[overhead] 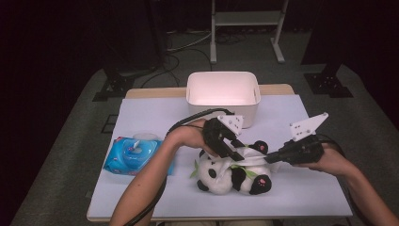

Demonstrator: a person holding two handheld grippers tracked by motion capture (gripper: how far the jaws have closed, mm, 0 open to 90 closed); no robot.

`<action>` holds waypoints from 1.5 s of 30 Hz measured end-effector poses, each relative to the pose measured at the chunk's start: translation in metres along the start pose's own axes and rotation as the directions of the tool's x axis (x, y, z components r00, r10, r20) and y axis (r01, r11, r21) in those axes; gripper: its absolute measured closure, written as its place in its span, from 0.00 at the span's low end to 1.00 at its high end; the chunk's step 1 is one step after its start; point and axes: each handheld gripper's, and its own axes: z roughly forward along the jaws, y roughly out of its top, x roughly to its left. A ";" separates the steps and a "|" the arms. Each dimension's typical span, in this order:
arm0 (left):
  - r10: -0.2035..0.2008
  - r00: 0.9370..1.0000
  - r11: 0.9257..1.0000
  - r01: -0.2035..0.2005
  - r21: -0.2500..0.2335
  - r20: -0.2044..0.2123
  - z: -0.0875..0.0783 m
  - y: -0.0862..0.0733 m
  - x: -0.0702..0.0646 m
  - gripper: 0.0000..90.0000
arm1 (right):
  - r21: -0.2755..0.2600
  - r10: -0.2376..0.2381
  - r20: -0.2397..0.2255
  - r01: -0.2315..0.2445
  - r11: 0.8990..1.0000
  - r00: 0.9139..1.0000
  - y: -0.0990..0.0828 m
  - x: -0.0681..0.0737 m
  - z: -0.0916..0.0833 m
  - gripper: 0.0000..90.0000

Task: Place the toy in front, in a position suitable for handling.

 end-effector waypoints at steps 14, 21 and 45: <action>-0.073 0.997 0.997 0.073 -0.008 -0.025 -0.014 -0.039 -0.007 0.67 | 0.019 0.047 0.097 -0.049 0.999 0.994 -0.027 0.007 -0.053 0.99; -0.107 0.994 0.994 0.107 -0.008 -0.030 -0.011 -0.054 -0.010 0.67 | 0.092 -0.028 0.127 0.017 0.996 0.991 -0.002 0.006 -0.036 0.89; -0.224 0.973 0.974 0.225 0.013 -0.052 -0.007 -0.101 -0.014 0.41 | 0.258 -0.116 0.062 0.097 0.961 0.991 0.032 -0.007 0.065 0.78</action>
